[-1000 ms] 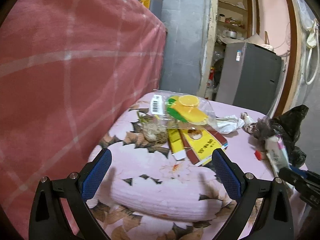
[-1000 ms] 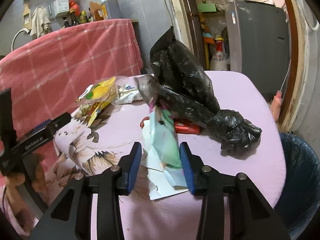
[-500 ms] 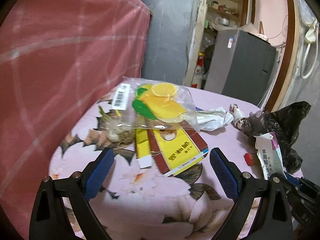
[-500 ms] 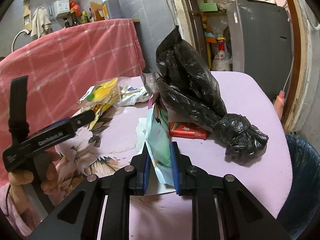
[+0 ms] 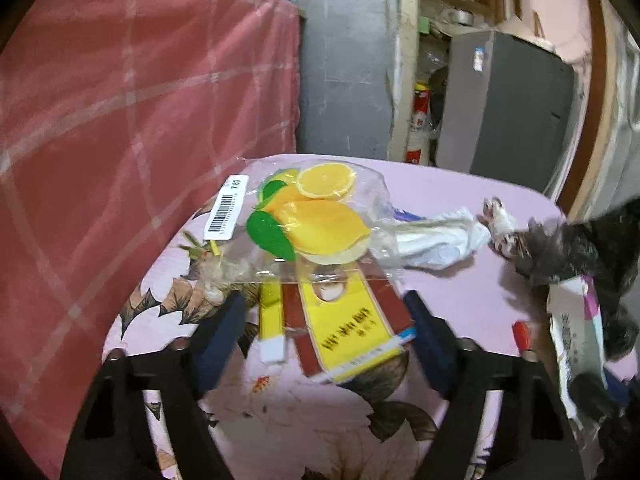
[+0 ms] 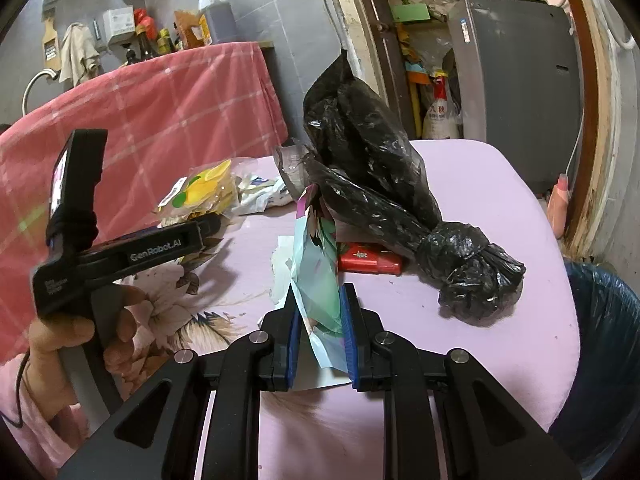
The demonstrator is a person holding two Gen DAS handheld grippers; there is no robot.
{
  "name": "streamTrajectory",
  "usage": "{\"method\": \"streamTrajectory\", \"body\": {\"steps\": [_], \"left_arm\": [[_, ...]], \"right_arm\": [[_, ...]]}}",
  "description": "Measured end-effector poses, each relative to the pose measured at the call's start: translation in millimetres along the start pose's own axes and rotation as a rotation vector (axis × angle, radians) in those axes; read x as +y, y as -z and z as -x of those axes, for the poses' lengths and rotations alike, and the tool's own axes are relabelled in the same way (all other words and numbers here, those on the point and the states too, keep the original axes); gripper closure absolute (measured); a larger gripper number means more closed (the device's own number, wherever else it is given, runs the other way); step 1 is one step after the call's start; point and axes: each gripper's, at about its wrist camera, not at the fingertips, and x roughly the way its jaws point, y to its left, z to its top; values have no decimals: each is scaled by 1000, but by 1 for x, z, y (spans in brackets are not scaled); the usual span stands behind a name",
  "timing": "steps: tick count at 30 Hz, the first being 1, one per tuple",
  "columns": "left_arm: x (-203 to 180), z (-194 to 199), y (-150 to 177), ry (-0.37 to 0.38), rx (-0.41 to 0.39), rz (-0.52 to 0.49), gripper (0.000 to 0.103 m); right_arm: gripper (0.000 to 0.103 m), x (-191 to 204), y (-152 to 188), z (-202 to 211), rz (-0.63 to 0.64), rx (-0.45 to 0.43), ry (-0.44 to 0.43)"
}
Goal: Collect trash
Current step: 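Grasp the pale green paper wrapper with the right tool, then grasp the yellow box with the left tool while the right tool holds the wrapper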
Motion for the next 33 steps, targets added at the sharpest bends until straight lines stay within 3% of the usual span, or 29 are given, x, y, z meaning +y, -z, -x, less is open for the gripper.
{"method": "streamTrajectory", "body": {"steps": [1, 5, 12, 21, 33], "left_arm": [[-4, 1, 3, -8, -6, -24, 44], [-19, 6, 15, -41, -39, -115, 78], [-32, 16, 27, -97, -108, -199, 95], [-20, 50, 31, -48, -159, -136, 101], [-19, 108, 33, 219, -90, -47, 102]], "right_arm": [[87, 0, 0, 0, 0, 0, 0], [87, -1, 2, 2, 0, 1, -3], [87, 0, 2, 3, -3, 2, -5], [87, 2, 7, 12, 6, -8, -6], [87, 8, 5, 32, 21, -62, -9]]}}
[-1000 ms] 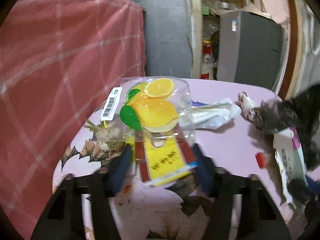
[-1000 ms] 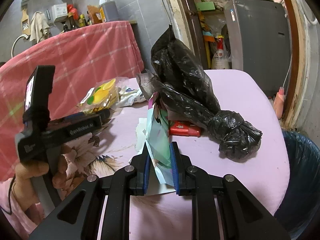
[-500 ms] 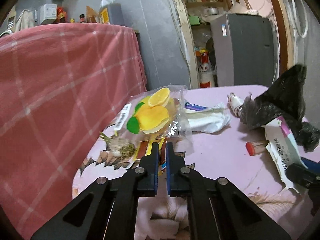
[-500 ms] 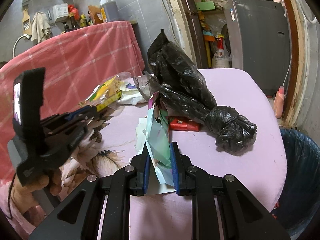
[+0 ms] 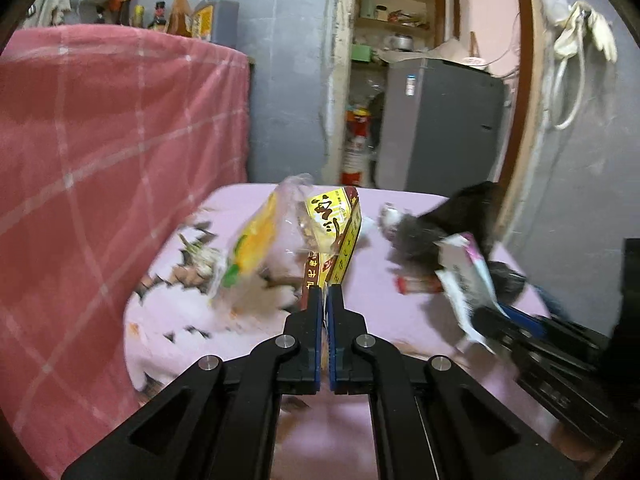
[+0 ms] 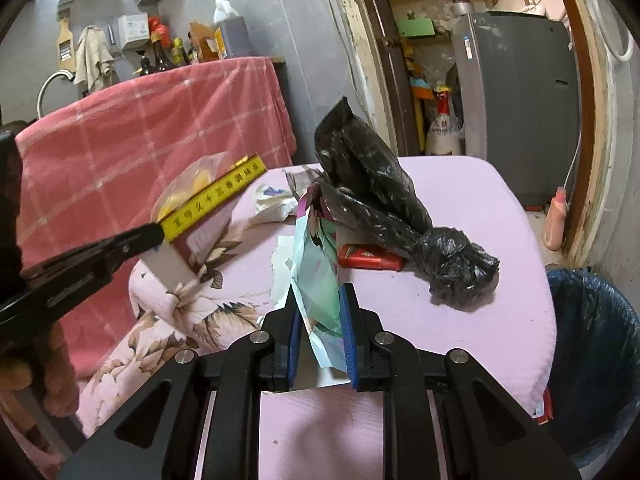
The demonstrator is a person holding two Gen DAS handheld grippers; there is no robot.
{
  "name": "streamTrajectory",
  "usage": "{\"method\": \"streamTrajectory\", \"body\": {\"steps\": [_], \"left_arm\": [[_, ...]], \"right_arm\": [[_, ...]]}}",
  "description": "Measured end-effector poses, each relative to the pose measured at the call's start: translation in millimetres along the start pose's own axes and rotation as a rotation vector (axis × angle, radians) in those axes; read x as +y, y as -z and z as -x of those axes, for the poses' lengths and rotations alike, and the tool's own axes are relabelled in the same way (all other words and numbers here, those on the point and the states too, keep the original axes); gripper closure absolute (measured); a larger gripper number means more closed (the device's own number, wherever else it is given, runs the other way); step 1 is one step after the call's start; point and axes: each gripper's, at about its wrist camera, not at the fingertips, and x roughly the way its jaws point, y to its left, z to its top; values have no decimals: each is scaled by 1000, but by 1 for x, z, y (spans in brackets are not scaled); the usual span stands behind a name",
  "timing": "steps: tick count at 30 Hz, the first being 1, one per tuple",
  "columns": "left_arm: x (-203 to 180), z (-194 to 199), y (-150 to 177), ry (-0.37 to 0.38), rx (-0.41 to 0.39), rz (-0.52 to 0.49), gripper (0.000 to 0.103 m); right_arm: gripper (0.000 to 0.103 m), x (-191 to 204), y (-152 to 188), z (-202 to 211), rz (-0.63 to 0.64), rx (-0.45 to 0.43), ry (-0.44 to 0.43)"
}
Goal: Collect trash
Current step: 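Grasp the yellow box with the left tool while the right tool holds the wrapper, then carry both items over the blue bin and open both tools to drop them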
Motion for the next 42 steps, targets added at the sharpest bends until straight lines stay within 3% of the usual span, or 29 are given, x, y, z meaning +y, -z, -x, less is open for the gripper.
{"method": "streamTrajectory", "body": {"steps": [5, 15, 28, 36, 42], "left_arm": [[-3, 7, -2, 63, 29, 33, 102], [-12, -1, 0, 1, 2, -46, 98], [5, -8, -9, 23, 25, 0, 101], [-6, 23, 10, 42, -96, 37, 102], [-28, 44, 18, 56, -195, 41, 102]], "right_arm": [[87, -2, -1, 7, -5, -13, 7], [87, -3, 6, 10, -8, -2, 14], [87, -6, 5, 12, -24, -13, 6], [87, -4, 5, 28, -9, -74, -3], [87, -11, 4, 57, -21, -169, 13]]}}
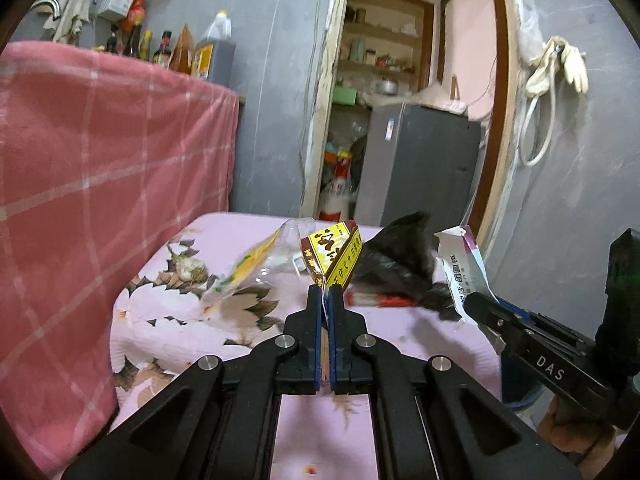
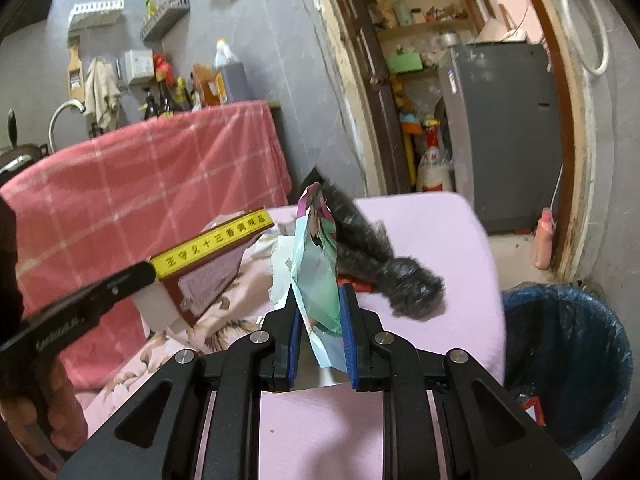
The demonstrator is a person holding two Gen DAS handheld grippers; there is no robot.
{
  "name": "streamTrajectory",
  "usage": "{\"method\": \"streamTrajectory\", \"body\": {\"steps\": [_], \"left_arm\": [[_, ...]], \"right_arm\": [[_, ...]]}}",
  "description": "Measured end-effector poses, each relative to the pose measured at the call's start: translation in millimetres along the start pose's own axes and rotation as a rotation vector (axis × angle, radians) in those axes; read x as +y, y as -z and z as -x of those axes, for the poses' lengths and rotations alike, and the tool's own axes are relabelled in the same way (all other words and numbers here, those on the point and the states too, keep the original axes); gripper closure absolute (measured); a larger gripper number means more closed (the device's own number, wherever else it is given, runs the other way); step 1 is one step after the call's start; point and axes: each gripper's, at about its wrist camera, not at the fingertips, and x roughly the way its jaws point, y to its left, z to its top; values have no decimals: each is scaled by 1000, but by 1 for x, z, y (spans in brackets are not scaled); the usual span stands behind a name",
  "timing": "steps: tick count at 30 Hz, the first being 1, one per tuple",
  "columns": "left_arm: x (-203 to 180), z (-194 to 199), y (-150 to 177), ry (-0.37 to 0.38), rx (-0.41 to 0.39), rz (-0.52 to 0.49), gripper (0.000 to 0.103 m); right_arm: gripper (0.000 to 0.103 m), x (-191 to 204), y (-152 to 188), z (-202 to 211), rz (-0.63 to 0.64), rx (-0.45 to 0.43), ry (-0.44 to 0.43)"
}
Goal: Collect trash
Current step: 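Carry both items over the blue bin and open both tools to drop them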
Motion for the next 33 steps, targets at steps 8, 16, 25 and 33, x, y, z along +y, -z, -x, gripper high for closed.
{"method": "streamTrajectory", "body": {"steps": [8, 16, 25, 33], "left_arm": [[-27, 23, -2, 33, -147, 13, 102], [-48, 7, 0, 108, -45, 41, 102], [-76, -13, 23, 190, 87, 29, 102], [-107, -15, 27, 238, 57, -19, 102]], "right_arm": [[87, -14, -6, 35, -7, -103, 14], [87, -35, -4, 52, -41, -117, 67], [87, -60, 4, 68, -76, -113, 133], [87, -85, 12, 88, -104, -128, 212]]}}
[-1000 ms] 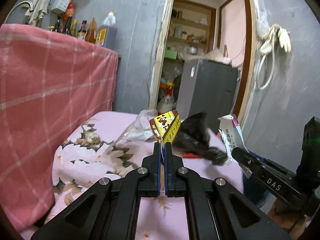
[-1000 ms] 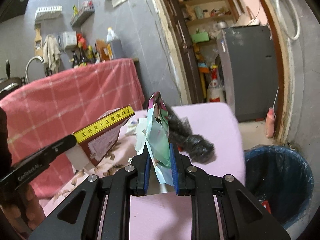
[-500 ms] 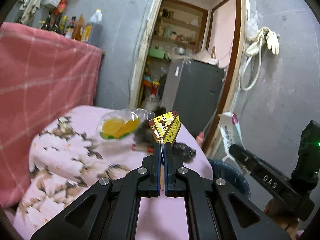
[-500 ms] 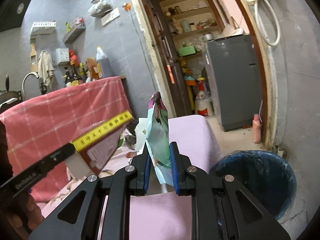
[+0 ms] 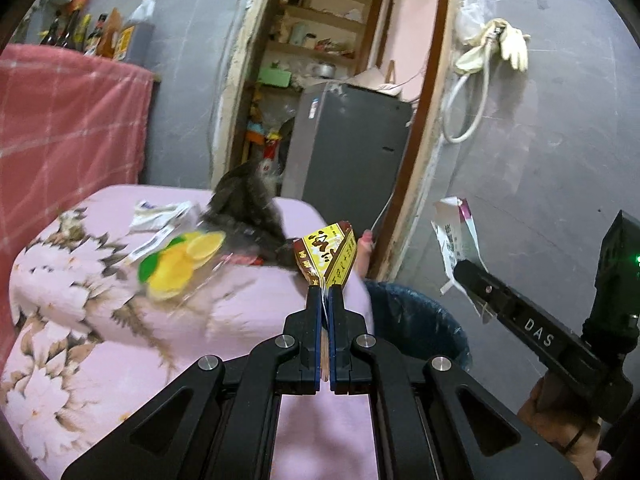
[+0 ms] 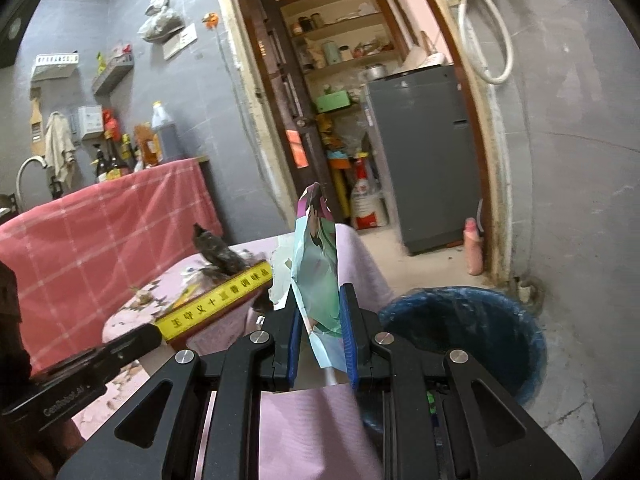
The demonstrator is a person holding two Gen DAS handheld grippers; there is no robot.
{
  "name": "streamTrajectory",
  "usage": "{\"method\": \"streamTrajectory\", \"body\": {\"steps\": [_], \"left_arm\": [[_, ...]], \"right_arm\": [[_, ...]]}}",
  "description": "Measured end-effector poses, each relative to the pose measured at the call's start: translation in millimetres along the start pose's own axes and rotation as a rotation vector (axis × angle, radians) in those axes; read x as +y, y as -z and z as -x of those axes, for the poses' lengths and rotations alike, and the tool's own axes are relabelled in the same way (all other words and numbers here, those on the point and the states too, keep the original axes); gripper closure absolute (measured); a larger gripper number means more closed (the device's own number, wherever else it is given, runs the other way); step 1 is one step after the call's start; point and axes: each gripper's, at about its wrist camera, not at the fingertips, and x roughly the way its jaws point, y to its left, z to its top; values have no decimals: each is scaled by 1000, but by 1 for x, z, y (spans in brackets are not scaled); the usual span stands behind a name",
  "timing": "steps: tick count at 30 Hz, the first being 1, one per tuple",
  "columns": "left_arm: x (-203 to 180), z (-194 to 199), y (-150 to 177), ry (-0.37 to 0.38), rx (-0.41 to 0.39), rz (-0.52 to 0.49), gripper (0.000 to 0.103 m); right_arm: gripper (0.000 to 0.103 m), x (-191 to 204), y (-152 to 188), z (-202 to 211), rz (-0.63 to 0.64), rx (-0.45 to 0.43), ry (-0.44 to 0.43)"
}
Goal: Collect trash
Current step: 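Carry both items over the blue bin and open both tools to drop them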
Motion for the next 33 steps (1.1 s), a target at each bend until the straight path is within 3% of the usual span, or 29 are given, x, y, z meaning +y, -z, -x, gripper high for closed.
{"method": "streamTrajectory", "body": {"steps": [9, 20, 33], "left_arm": [[-42, -38, -3, 42, -83, -47, 102], [-79, -108, 7, -3, -68, -33, 102], [-69, -166, 21, -30, 134, -30, 101]], "right_arm": [[87, -42, -6, 13, -30, -74, 122], [87, -97, 3, -8, -78, -63, 215], [87, -132, 28, -37, -149, 56, 251]]}}
